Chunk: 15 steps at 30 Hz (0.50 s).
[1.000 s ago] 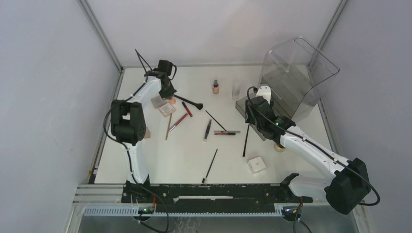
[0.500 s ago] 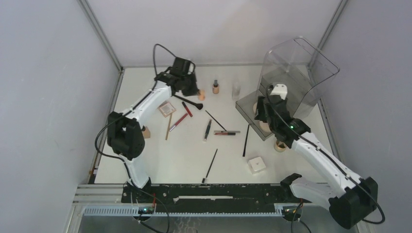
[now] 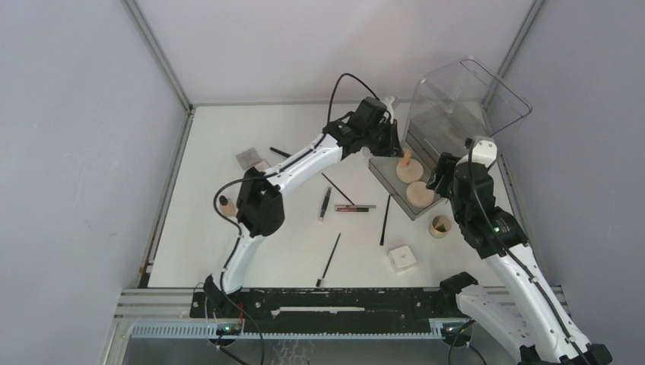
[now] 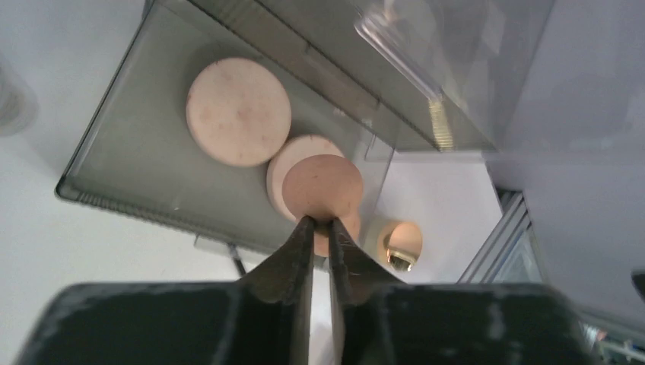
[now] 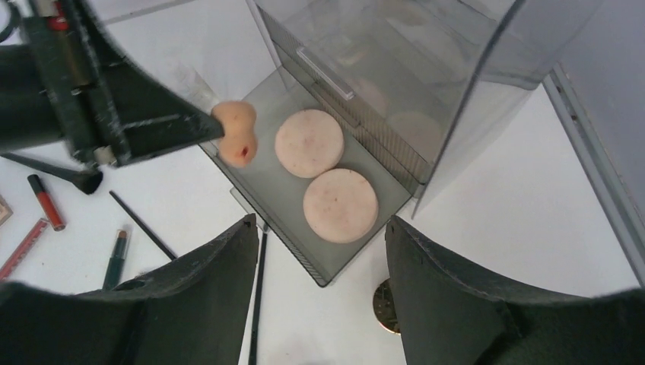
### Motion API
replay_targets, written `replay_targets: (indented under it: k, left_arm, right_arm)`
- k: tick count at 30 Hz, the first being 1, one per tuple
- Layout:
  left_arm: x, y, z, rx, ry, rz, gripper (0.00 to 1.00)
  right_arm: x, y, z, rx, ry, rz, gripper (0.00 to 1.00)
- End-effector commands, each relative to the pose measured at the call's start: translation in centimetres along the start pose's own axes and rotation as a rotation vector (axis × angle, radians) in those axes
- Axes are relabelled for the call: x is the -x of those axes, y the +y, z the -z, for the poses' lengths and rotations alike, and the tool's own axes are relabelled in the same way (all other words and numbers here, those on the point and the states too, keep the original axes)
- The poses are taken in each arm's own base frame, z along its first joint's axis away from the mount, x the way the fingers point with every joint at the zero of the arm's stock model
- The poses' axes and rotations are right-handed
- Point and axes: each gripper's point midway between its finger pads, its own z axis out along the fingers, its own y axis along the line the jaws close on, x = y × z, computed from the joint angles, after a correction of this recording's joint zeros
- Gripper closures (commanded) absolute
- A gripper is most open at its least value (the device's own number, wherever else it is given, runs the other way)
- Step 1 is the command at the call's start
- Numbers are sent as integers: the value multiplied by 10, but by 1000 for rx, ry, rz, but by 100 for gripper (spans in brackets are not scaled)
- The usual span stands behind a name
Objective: Organize the makeup
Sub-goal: Place the makeup tool in the drawer.
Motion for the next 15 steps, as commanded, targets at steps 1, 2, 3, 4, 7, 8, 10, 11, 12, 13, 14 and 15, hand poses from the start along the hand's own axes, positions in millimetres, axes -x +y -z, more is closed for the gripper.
replay_targets:
  k: [1, 2, 3, 4, 7, 8, 10, 11, 12, 13, 14, 15]
  left_arm:
    - [47, 0, -17, -5, -137, 50, 48]
    - [49, 4, -19, 13, -147, 50, 28]
    - [52, 6, -17, 31, -156, 41, 17]
    - [53, 7, -14, 45, -162, 29, 9]
    - [65, 8, 11, 95, -206, -26, 7]
    - [68, 12, 21, 124, -225, -43, 8]
    - [78, 16, 48, 165, -266, -72, 12]
    - [82, 20, 62, 189, -283, -81, 13]
    - [86, 32, 77, 224, -298, -85, 13]
    - [88, 44, 90, 268, -313, -84, 13]
    - [89, 59, 103, 306, -321, -79, 12]
    - [83, 79, 112, 354, -313, -70, 11]
  right_arm:
    - [-3, -12, 10, -33, 5, -11, 31]
    - [-3, -14, 11, -36, 6, -13, 31]
    - [-4, -15, 12, -38, 9, -12, 31]
    - [-4, -16, 13, -41, 8, -15, 31]
    - [-5, -17, 13, -44, 12, -15, 31]
    - [-5, -16, 13, -43, 12, -17, 31]
    - [-5, -14, 11, -37, 15, -18, 31]
    - [-6, -12, 9, -33, 18, -21, 31]
    - [-7, -11, 7, -29, 22, -22, 31]
    - [-7, -9, 6, -25, 28, -24, 31]
    - [-9, -7, 4, -21, 32, -26, 31]
    - [-10, -5, 3, -13, 35, -27, 31]
